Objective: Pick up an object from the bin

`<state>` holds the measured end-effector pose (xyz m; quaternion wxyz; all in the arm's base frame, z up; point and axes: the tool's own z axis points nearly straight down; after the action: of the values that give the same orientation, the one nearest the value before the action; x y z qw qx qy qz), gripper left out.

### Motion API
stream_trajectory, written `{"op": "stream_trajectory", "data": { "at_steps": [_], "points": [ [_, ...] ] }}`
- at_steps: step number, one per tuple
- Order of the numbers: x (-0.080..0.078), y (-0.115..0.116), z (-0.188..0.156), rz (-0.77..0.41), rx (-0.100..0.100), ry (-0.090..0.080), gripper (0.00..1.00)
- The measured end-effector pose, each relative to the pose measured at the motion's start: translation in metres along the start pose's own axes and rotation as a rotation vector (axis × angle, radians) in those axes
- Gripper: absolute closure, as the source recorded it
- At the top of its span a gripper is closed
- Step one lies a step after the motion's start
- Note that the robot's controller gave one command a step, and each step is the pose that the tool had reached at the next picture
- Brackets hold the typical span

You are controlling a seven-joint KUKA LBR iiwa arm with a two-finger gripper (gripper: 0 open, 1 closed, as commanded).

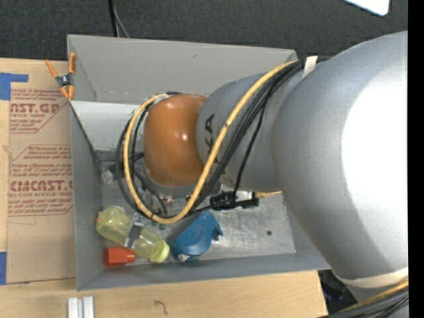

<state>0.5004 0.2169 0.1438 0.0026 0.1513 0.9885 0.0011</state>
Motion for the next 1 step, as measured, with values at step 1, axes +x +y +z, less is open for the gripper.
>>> {"op": "stream_trajectory", "data": {
  "at_steps": [1],
  "points": [
    [0.0109, 0.0207, 0.0174, -0.054, 0.004, 0.006, 0.0]
  ]
}}
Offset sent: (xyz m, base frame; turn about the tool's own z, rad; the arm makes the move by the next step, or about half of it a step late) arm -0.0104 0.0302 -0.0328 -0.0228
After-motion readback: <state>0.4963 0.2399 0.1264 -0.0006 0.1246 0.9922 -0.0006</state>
